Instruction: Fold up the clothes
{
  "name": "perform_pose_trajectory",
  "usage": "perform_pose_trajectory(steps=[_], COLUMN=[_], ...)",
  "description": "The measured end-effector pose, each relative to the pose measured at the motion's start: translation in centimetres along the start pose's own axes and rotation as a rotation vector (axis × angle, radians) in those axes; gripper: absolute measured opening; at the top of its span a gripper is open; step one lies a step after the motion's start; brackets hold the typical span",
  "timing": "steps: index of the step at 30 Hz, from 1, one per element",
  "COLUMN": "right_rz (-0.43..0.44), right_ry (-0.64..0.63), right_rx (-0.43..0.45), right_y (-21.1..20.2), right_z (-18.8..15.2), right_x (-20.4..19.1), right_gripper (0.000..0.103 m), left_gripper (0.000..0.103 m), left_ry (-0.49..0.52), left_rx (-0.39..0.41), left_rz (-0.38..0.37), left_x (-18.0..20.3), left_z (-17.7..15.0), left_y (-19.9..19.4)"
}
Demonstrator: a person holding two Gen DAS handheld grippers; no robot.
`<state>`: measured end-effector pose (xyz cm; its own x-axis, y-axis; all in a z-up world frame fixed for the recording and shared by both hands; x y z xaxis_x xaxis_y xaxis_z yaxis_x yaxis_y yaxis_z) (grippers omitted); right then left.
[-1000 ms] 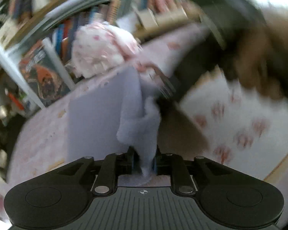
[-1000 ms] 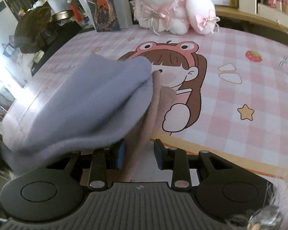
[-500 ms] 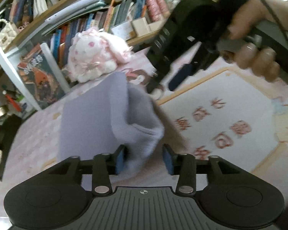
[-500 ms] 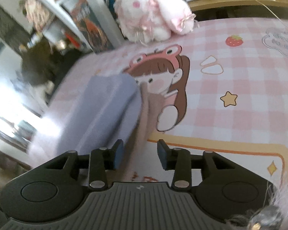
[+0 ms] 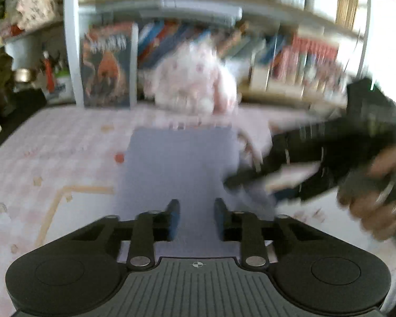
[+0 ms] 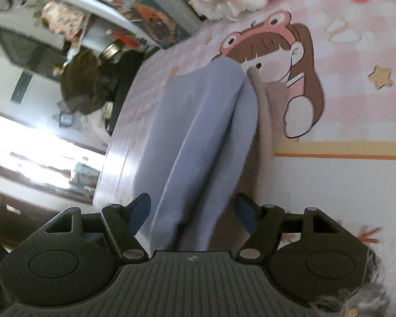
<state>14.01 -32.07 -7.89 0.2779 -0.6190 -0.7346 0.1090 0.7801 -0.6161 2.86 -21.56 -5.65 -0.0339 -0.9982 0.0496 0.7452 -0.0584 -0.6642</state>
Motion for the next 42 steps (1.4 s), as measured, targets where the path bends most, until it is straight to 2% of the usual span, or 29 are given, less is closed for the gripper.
perform_pose_trajectory(steps=[3,4,5,6,7,10,11,12,13,15,16,17,18,22,25,27,28,29,32,34,37,38,42], right_rz=[-0.074,-0.107,-0.147,-0.173,-0.159,-0.08,-0.121,-0.191,-0.205,-0.231,-0.242,-0.259,-0.268,-0.209,-0.193,-0.193,-0.203,-0.205,-0.165,-0.2,-0.318,-0.29,-0.313], right_ry=[-0.019,-0.037,-0.087,-0.159,-0.238,-0.395,-0.417,-0.397,-0.357,-0.281,-0.284,-0.306,-0.325,-0.271,-0.202,-0.184,-0.198,-0.239,-0.467,-0.544,-0.368,-0.34,-0.397], right_rx=[0.042,0.056,0.064,0.079,0.1,0.158,0.168,0.159,0.151,0.136,0.145,0.17,0.193,0.177,0.135,0.101,0.105,0.119,0.253,0.264,0.147,0.158,0.155], right_y=[1.4,1.8,1.9,1.6,1.0,-0.8,-0.7,-0.2,0.0,0.5,0.2,-0.3,-0.6,-1.1,-0.3,0.6,0.7,0.5,-1.4,-1.4,1.0,1.1,1.1], right_z=[0.9,1.2,1.3,1.3,1.0,-0.5,-0.7,-0.6,-0.2,0.3,0.5,0.6,0.5,1.1,1.1,0.8,0.7,0.6,0.2,-0.3,0.1,0.1,0.1], right_x=[-0.5,-0.6,-1.0,-1.5,-2.3,-3.4,-2.8,-1.7,-0.9,0.6,0.5,0.2,-0.2,-0.1,0.1,0.0,-0.2,-0.8,-4.1,-4.7,-0.5,0.1,-0.5], right_gripper=[0.064,0.052,0.028,0.021,0.017,0.016,0.016,0.017,0.024,0.027,0.031,0.04,0.042,0.047,0.05,0.045,0.029,0.018,0.016,0.016,0.018,0.018,0.02], left_gripper=[0.013,0.013,0.013,0.013,0.013,0.014,0.016,0.016,0.016,0.021,0.022,0.022,0.022,0.022,0.022,0.022,0.022,0.022,0.022,0.022,0.022,0.022,0.022], left_ry=[0.075,0.09,0.094,0.091,0.081,0.059,0.058,0.063,0.072,0.09,0.095,0.097,0.093,0.033,-0.008,-0.005,0.004,0.015,0.037,0.031,0.058,0.075,0.074], left_rx=[-0.045,-0.05,-0.05,-0.051,-0.055,-0.076,-0.081,-0.083,-0.084,-0.093,-0.092,-0.086,-0.071,0.02,0.05,0.037,0.023,0.004,-0.014,-0.03,-0.055,-0.058,-0.061], left_rz=[0.002,0.004,0.007,0.004,-0.003,-0.027,-0.032,-0.031,-0.026,-0.019,-0.02,-0.026,-0.03,-0.037,-0.009,0.013,0.017,0.018,0.016,0.005,-0.008,-0.005,0.005], left_x=[1.7,2.1,2.3,2.3,2.2,1.6,1.5,1.6,1.7,1.9,1.9,1.8,1.6,-0.2,-2.1,-2.7,-2.8,-2.9,-2.7,-2.7,-2.2,-2.0,-1.9], left_z=[-1.6,-1.9,-2.0,-2.0,-2.0,-2.0,-2.1,-2.1,-2.0,-1.8,-1.5,-1.2,-0.9,1.2,2.4,2.5,2.3,2.1,1.4,1.0,0.1,-0.1,-0.2], left_y=[1.5,1.7,1.7,1.7,1.7,1.8,1.9,1.9,1.9,1.8,1.5,1.2,0.8,-1.3,-1.4,-0.8,-0.3,0.2,1.1,1.4,1.7,1.7,1.3])
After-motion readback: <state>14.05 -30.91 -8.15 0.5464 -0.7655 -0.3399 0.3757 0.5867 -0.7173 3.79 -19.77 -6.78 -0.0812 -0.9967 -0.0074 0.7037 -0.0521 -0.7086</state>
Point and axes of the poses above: each gripper's, at about its wrist camera, not at the fingertips, and y roughly the way its jaws point, x to its right, z to its top, the point moved 7 cm from there along y, roughly the way its jaws point, and after that the axes turned 3 degrees about -z, right-handed, at the moved point
